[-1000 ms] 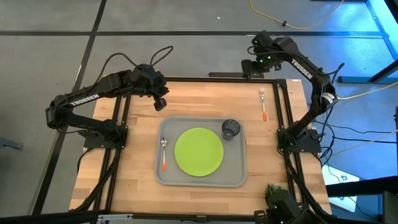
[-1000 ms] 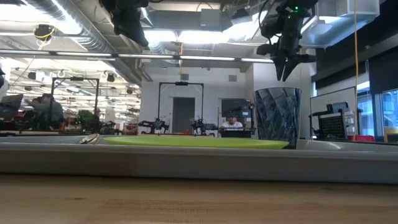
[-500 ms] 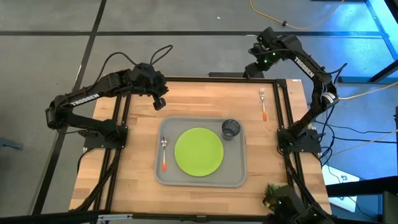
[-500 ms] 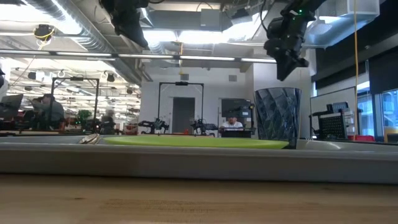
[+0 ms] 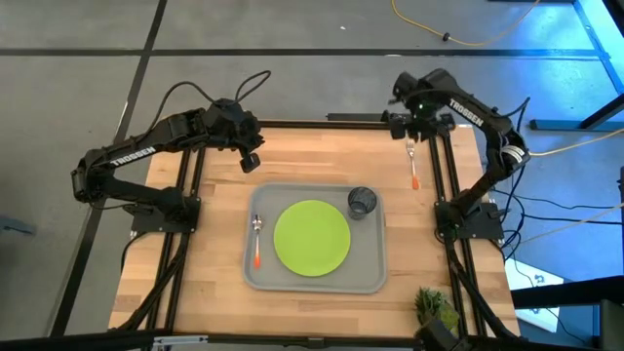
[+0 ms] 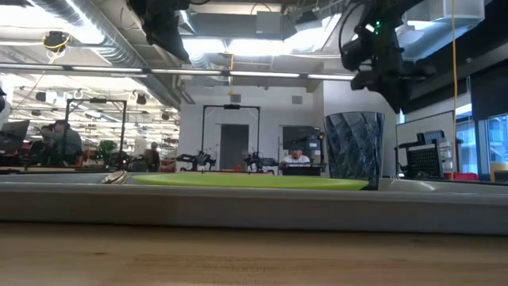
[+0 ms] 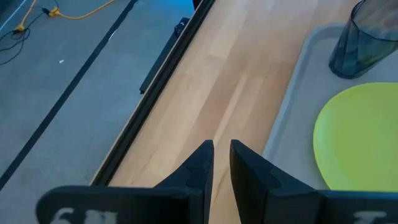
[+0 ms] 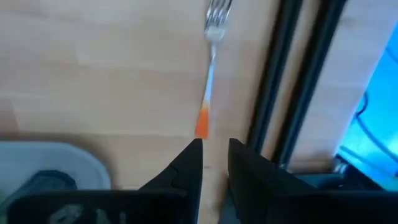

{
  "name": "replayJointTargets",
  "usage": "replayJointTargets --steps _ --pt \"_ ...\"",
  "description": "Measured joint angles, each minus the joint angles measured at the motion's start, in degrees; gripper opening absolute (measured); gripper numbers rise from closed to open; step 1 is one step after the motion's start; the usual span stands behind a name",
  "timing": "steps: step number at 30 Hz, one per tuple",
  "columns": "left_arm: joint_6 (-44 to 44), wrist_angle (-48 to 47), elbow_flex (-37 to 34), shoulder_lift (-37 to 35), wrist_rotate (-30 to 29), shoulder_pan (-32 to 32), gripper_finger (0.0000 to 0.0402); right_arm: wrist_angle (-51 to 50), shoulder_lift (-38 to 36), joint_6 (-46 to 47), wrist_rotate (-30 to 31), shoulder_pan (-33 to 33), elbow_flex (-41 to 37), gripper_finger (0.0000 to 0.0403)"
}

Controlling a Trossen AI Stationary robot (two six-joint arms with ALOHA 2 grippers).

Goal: Pick and place plate/cup/fork/spoon on tray
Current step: Put the fork on the gray tray between the green plate and orange spoon

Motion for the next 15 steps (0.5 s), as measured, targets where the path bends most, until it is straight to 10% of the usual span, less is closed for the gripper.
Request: replayJointTargets --steps 15 --pt "0.1 0.0 0.0 0.0 0.0 0.0 0.0045 27.9 -10.0 13.5 -5.5 4.7 -31.1 0.0078"
